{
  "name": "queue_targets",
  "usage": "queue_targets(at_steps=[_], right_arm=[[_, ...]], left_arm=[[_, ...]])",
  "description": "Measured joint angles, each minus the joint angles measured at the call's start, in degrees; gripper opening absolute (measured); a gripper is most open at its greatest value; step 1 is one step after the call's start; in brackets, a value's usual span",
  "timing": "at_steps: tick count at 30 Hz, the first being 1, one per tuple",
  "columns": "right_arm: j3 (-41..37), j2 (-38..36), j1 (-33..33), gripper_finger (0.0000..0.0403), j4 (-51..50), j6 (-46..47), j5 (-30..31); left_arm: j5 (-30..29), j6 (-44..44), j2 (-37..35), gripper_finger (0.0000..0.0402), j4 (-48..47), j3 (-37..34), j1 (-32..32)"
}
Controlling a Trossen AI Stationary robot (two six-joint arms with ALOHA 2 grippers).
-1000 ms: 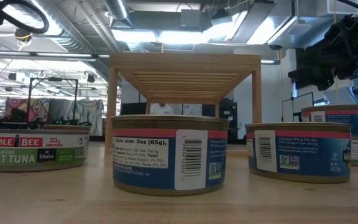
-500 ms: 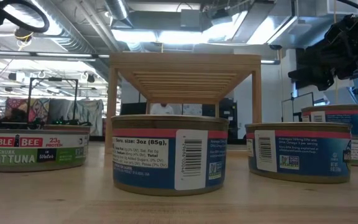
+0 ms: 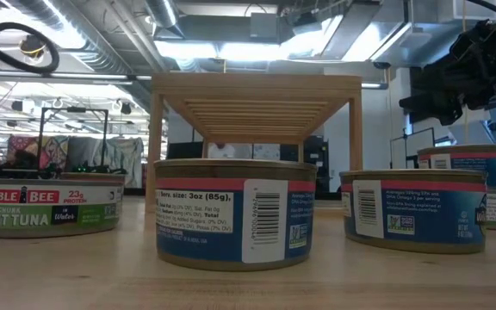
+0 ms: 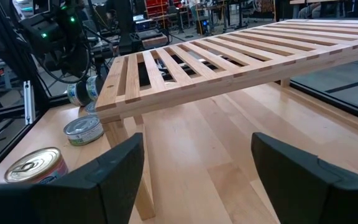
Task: Stack canned seafood by type on shelf
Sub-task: Put the green tuna can on the shelf
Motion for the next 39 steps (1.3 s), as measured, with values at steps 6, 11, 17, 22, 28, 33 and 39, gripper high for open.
queue_targets(at_steps=[6,11,17,22,28,33,39], right_arm=[[0.0,0.0,0.0,0.0294,-0.02,-0.01,0.0],[0.0,0.0,-0.01,0.0294,-0.04,0.01,0.0],[0.0,0.0,-0.01,0.0294,-0.05,0.01,0.0],[0.0,0.0,-0.02,0.0294,-0.07,0.01,0.0],[0.0,0.0,-0.01,0.0294,-0.07,0.01,0.0],[0.0,0.0,-0.01,0.0294,-0.09,0.01,-0.01],[0.0,0.0,0.0,0.0294,-0.09,0.01,0.0]], left_arm=[[0.1,0.08,0.0,0.0227,-0.14,0.0,-0.03],[0.1,0.17,0.0,0.0227,-0.1,0.0,-1.74],[-0.55,-0.76,0.0,0.0227,0.05,0.0,-4.16],[-2.76,-1.27,0.0,0.0227,0.04,0.0,-4.55],[-4.15,-1.3,1.03,0.0227,0.39,-0.29,-4.57],[-4.16,0.19,3.32,0.0227,3.52,-2.38,-4.59],[-3.85,0.47,4.2,0.0216,2.67,-2.95,-4.34]])
